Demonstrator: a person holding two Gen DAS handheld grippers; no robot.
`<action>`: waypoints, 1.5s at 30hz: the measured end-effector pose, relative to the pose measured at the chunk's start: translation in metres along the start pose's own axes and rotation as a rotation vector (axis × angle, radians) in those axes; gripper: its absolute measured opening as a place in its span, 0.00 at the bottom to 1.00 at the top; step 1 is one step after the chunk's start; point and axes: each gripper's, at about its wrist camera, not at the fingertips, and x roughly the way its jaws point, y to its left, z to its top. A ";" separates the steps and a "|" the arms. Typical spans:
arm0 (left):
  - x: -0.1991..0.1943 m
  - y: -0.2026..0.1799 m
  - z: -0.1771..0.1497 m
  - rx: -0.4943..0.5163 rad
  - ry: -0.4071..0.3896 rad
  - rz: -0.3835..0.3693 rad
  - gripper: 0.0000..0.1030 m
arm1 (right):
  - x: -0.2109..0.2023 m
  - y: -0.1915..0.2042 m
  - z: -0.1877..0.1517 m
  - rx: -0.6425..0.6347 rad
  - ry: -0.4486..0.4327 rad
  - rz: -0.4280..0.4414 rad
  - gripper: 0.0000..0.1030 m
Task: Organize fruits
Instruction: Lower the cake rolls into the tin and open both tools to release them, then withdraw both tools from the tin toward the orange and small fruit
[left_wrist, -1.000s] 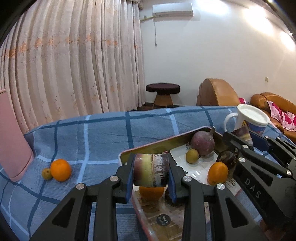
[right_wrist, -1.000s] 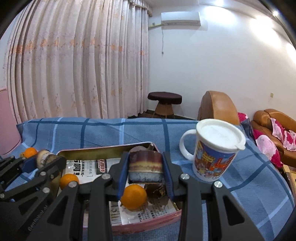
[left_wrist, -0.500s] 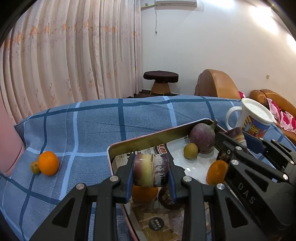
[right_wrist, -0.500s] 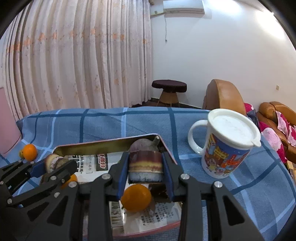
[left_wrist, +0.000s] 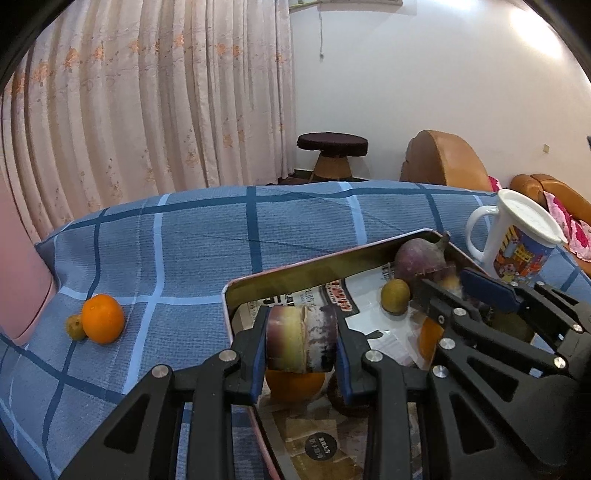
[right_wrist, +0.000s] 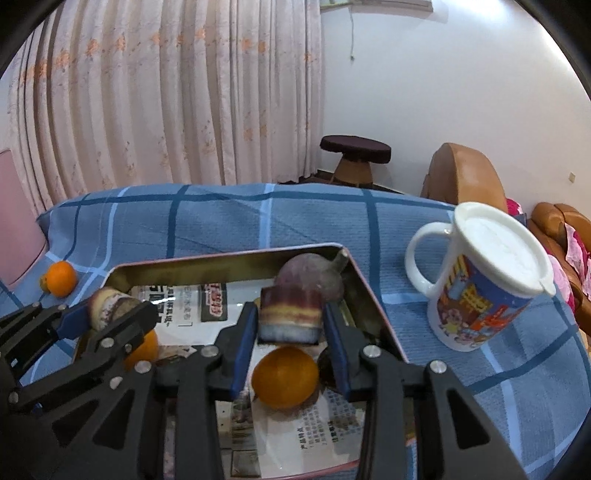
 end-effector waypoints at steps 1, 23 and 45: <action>0.001 0.001 0.000 -0.004 0.004 0.005 0.32 | -0.001 0.000 0.000 0.000 -0.001 -0.002 0.46; -0.026 0.029 0.003 -0.119 -0.127 -0.036 0.70 | -0.027 -0.034 0.002 0.203 -0.131 0.114 0.75; -0.056 0.081 0.002 -0.159 -0.318 0.174 0.86 | -0.062 -0.020 -0.002 0.175 -0.316 -0.158 1.00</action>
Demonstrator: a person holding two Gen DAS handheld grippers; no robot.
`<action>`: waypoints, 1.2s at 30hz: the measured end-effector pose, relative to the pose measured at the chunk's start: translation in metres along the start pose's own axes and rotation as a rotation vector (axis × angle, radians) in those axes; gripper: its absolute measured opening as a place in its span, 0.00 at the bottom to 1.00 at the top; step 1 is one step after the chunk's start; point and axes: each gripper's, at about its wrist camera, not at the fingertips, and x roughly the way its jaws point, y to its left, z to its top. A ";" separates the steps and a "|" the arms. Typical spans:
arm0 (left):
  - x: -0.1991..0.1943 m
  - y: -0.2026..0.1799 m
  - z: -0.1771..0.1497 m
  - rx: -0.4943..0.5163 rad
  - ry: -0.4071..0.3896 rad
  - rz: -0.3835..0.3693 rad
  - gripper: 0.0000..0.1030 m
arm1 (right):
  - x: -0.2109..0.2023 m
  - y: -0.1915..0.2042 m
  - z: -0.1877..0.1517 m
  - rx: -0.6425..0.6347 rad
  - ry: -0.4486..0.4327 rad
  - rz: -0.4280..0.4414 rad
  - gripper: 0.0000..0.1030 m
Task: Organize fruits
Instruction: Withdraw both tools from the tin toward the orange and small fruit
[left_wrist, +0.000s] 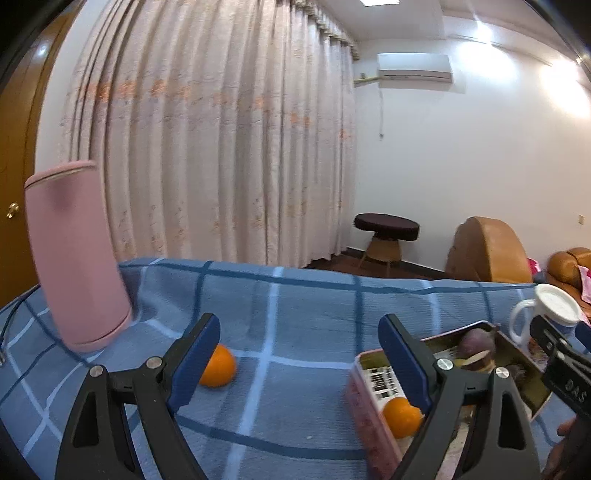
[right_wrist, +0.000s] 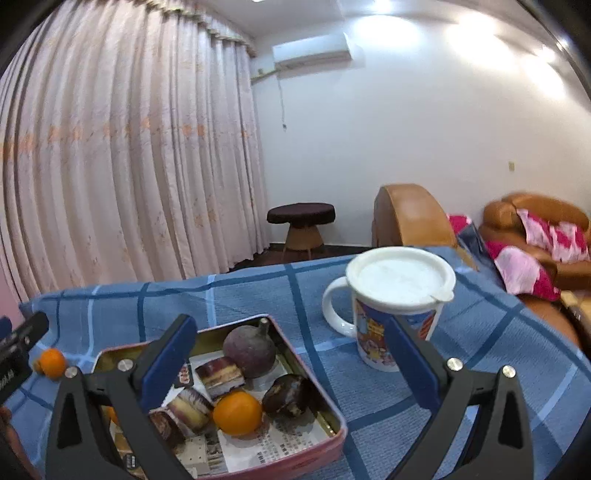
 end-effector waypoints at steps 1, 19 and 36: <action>0.001 0.003 -0.002 -0.002 0.001 0.006 0.86 | -0.001 0.005 0.000 -0.017 0.002 -0.004 1.00; -0.008 0.023 -0.017 0.016 0.024 0.007 0.86 | -0.023 0.035 -0.013 -0.049 -0.004 -0.084 1.00; -0.017 0.059 -0.023 0.001 0.051 0.010 0.86 | -0.033 0.075 -0.024 -0.057 0.032 -0.074 1.00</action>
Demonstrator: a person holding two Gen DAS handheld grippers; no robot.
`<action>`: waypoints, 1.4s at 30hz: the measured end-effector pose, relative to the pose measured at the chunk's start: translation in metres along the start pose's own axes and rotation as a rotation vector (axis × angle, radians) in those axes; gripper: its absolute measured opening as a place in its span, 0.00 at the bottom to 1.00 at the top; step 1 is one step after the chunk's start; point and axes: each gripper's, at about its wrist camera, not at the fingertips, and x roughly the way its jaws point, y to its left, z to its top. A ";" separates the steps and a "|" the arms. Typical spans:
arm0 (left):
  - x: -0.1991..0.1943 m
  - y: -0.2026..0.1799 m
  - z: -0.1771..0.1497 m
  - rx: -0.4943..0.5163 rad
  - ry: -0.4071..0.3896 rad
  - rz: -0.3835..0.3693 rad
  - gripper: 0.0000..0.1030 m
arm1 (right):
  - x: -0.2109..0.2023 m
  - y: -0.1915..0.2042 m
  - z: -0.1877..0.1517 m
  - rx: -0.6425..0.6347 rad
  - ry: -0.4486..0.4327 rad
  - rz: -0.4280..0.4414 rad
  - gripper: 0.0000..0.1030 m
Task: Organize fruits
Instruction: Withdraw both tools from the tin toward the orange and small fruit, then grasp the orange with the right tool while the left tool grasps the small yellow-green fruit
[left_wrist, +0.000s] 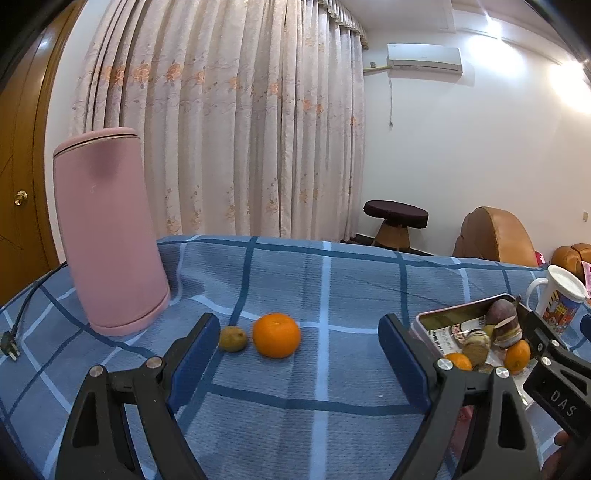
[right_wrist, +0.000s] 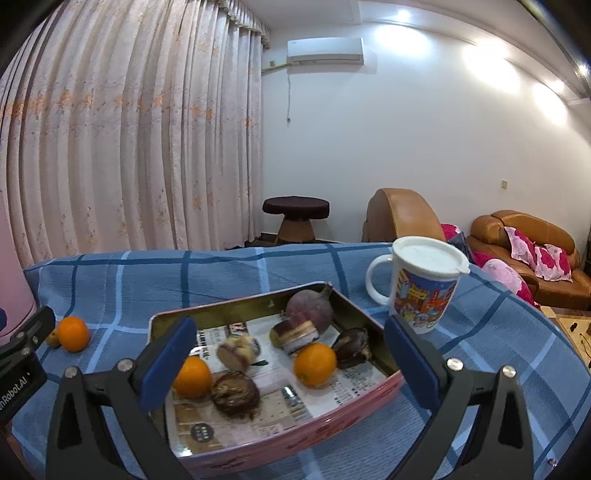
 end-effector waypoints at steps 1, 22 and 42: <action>0.000 0.002 0.000 0.002 0.000 0.001 0.86 | -0.001 0.002 0.000 0.001 0.002 0.002 1.00; 0.023 0.080 0.007 0.009 0.051 0.115 0.86 | -0.008 0.082 -0.003 -0.017 0.037 0.121 1.00; 0.057 0.166 0.006 -0.017 0.252 0.292 0.86 | 0.063 0.197 -0.007 -0.175 0.336 0.371 0.82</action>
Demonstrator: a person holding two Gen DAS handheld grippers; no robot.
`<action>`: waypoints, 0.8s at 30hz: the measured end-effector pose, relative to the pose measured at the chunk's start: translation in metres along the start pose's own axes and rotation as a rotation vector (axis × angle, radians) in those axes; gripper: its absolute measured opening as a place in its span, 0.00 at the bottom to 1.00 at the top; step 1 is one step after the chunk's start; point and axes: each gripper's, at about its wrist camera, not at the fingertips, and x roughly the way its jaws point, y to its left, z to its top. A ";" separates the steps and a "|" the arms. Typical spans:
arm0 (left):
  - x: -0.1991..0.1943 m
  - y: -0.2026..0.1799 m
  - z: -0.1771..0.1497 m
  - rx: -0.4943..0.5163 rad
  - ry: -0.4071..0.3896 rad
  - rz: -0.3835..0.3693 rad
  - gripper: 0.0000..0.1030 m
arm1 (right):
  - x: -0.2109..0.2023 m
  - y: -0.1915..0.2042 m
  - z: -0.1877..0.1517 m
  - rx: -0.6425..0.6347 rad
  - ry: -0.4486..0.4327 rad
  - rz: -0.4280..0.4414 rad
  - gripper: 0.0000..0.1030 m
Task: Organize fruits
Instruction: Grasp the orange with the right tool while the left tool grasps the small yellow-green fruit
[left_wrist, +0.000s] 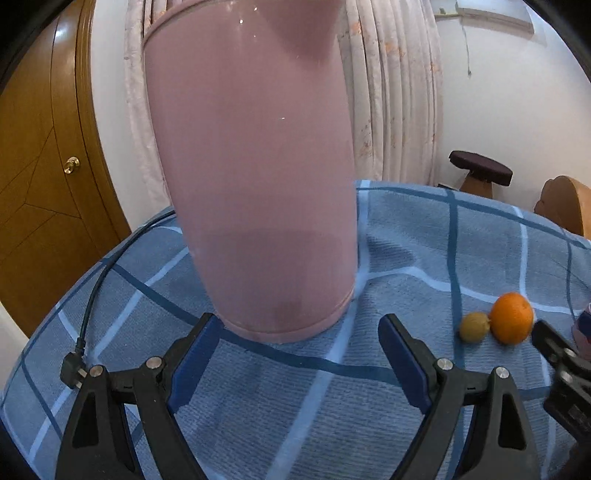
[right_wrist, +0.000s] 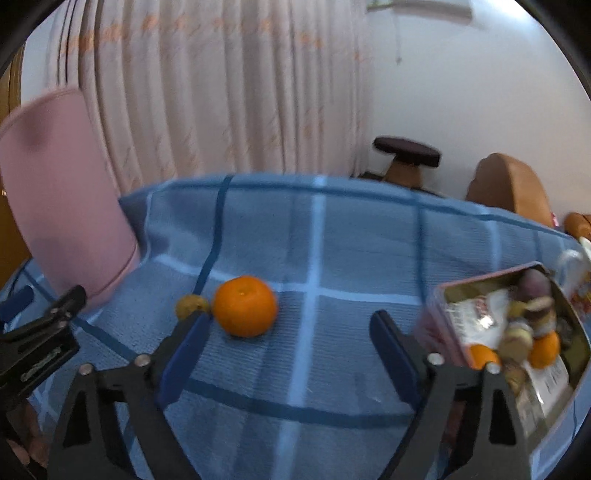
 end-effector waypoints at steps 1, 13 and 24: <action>0.002 0.000 0.000 0.003 0.009 0.001 0.86 | 0.010 0.002 0.004 0.002 0.032 0.015 0.79; 0.008 -0.008 0.005 0.046 0.029 -0.021 0.86 | 0.050 0.015 0.009 -0.012 0.155 0.121 0.50; -0.001 -0.018 0.004 0.078 -0.004 -0.086 0.86 | -0.018 -0.012 -0.022 0.050 -0.051 0.091 0.48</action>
